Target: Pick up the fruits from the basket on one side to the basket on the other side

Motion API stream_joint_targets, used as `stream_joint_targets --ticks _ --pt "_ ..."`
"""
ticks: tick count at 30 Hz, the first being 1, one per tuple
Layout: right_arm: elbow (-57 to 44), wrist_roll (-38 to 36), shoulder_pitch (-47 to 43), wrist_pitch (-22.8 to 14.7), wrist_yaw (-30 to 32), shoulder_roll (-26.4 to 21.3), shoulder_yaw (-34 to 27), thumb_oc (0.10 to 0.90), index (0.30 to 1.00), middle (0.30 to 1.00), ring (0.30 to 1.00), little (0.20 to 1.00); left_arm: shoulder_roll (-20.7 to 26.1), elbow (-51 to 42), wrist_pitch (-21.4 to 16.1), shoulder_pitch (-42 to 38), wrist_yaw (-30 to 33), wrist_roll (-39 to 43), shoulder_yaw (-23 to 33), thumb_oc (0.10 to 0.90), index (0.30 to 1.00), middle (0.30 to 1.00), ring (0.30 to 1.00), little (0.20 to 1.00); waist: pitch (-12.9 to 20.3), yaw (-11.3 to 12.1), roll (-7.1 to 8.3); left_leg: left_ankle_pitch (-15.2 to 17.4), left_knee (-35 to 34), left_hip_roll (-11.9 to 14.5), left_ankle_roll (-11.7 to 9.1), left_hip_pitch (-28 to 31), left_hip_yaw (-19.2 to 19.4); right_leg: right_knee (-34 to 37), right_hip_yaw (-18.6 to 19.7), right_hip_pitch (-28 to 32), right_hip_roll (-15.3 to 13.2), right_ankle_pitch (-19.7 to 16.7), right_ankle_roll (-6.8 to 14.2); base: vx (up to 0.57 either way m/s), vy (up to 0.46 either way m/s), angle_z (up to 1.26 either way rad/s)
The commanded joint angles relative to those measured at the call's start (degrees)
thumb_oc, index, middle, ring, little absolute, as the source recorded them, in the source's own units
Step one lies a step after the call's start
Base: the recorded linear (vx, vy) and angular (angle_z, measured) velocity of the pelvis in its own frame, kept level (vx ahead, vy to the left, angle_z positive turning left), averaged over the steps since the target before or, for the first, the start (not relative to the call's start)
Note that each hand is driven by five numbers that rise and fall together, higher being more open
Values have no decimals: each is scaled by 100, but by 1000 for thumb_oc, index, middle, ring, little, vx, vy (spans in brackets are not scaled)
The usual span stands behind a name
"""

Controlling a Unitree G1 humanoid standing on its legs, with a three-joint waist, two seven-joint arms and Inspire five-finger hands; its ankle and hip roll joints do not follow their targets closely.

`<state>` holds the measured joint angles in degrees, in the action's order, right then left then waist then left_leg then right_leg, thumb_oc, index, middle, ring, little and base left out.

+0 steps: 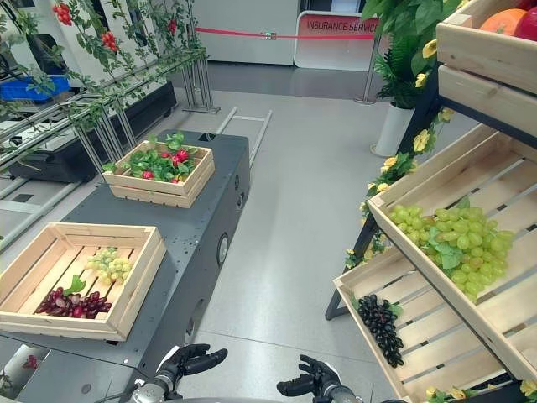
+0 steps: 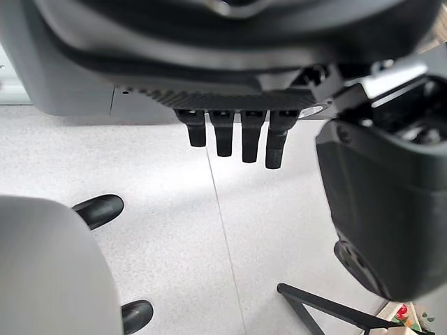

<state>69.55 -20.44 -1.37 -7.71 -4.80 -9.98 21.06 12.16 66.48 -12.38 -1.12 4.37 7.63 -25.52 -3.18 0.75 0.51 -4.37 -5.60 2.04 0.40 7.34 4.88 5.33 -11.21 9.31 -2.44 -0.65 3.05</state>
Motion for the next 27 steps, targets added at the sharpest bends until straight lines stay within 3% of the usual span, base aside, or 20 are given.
stream_joint_targets --ticks 1,8,16,20,27 --pt "223 249 -409 -146 -36 50 91 800 900 900 900 900 -265 183 -433 -414 -27 98 -103 800 900 900 900 900 -437 8 9 1024 60 -286 138 434 137 -33 94 186 -74 295 17 0 0 0" --pt "231 152 -470 -248 -83 11 95 800 900 900 900 900 -260 189 -466 -415 -82 172 -89 800 900 900 900 900 -485 34 16 1016 60 -280 136 423 131 -33 97 178 -72 289 13 0 0 0" --pt "-70 -301 -423 -1013 -457 20 65 800 900 900 900 900 -229 119 -600 -371 -16 188 -80 800 900 900 900 900 -460 16 6 1012 60 -278 133 435 140 -33 89 193 -84 286 17 0 0 0" --pt "-200 82 -398 -1362 -514 -14 124 800 900 900 900 900 -216 115 -606 -365 -22 152 -58 800 900 900 900 900 -471 -9 -14 997 60 -281 132 418 139 -33 81 176 -88 285 14 -10 -4 0" --pt "-254 -21 -504 -1267 -322 -29 297 800 900 900 900 900 -190 101 -538 -498 79 4 -180 800 900 900 900 900 -507 21 -55 964 60 -305 130 411 82 -33 35 187 -125 290 1 -34 -39 1"
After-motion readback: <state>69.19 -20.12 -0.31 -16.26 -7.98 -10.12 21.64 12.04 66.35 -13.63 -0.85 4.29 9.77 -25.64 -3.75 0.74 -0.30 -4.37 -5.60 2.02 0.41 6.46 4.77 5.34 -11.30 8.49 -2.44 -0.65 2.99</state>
